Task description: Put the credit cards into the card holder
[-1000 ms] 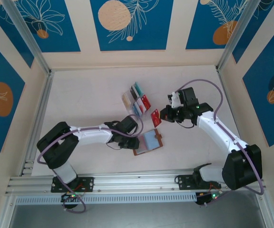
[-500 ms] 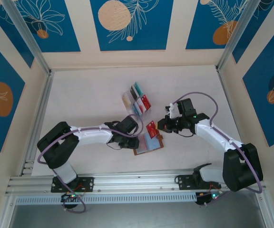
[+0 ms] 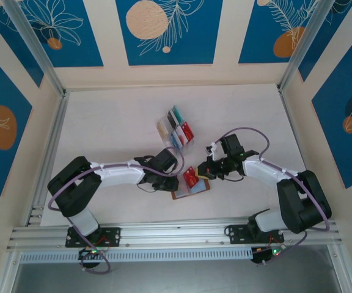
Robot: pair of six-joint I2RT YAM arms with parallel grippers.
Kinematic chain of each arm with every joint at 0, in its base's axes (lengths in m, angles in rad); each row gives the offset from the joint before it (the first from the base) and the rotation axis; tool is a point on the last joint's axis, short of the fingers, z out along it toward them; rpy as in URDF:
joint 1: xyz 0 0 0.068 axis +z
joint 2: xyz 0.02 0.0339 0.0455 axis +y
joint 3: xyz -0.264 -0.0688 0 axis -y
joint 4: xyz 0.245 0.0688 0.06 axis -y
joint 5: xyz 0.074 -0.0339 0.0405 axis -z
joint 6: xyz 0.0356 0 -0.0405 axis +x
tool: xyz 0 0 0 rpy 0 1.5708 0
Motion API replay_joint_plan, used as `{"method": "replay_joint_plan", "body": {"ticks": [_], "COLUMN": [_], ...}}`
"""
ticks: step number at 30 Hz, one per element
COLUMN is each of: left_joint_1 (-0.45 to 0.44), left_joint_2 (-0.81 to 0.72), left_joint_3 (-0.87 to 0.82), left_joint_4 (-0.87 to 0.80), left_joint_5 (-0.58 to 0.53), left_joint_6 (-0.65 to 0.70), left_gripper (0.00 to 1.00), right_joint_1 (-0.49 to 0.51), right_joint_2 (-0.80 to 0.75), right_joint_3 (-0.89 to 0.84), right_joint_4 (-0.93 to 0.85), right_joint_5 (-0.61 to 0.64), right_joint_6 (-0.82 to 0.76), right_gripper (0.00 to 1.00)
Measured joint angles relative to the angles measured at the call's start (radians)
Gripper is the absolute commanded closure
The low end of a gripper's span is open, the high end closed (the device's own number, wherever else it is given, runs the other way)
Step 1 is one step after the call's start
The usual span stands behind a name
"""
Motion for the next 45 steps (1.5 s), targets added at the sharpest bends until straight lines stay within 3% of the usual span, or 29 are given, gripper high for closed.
{"method": "replay_joint_plan", "body": {"ticks": [14,26,45], "left_joint_1": [0.0,0.0,0.0], "left_joint_2": [-0.001,-0.002,-0.008], "left_joint_3": [0.0,0.0,-0.012], "left_joint_4": [0.001,0.001,0.017], "left_joint_5": [0.0,0.0,0.004], "left_joint_6": [0.0,0.0,-0.008], "left_gripper": [0.84,0.84,0.84], "right_joint_1": [0.038,0.079,0.188], "right_joint_2": [0.034,0.06,0.037], "right_joint_3": [-0.01,-0.037,-0.047], "right_joint_4": [0.021,0.052,0.122], "right_joint_5": [0.037,0.151,0.272], "right_joint_6": [-0.005,-0.006,0.094], "right_gripper": [1.0,1.0,1.0]}}
